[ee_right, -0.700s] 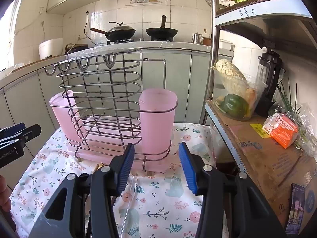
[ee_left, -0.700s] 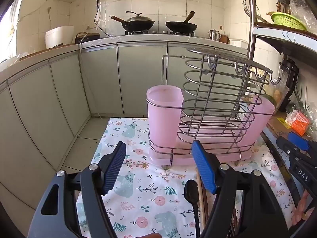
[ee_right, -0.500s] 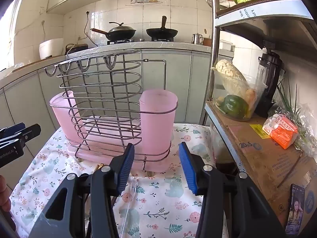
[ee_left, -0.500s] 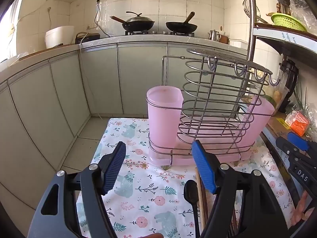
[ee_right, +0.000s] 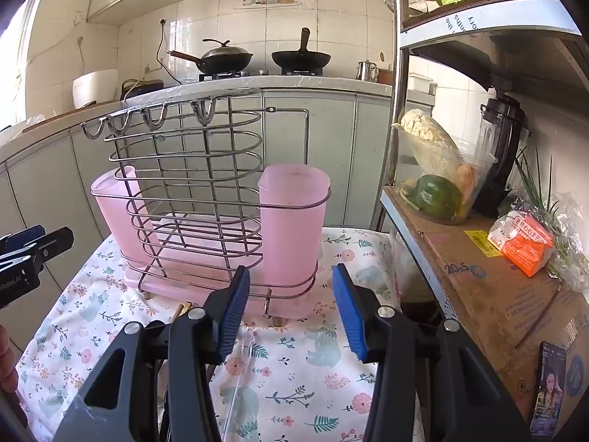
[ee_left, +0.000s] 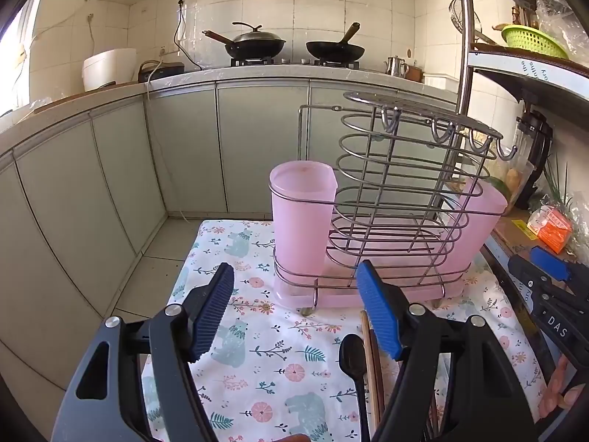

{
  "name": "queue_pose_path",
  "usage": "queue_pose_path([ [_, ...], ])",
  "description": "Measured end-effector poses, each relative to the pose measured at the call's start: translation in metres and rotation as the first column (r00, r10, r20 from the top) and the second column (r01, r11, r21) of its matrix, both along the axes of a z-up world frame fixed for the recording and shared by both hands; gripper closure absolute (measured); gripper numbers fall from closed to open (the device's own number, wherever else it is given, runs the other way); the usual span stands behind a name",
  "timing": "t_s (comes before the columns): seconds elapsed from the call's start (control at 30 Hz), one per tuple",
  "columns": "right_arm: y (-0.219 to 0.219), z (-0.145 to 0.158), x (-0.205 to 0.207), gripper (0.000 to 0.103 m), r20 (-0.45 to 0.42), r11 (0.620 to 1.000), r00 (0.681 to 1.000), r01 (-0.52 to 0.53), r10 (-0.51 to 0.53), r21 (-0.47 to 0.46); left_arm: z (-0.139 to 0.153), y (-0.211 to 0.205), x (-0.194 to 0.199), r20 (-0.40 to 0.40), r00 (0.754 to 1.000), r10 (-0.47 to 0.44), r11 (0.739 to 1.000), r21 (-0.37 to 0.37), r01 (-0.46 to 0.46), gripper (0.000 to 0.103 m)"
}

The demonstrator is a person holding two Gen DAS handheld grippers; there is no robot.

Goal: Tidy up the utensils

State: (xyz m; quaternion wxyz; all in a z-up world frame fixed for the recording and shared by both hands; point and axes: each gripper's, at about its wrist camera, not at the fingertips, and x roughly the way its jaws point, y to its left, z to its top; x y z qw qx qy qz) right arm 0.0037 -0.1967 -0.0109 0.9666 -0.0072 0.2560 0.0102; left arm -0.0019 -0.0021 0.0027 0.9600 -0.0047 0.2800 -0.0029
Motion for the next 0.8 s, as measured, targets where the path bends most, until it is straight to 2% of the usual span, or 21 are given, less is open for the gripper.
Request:
queue_pose_path([
  [0.8,0.0004,-0.0005,0.0013,0.057,-0.003,1.000,1.000,0.000,0.000,-0.002,0.0039,-0.0033,0.0000,0.003,1.000,-0.003,1.000,-0.005,0.003,0.033],
])
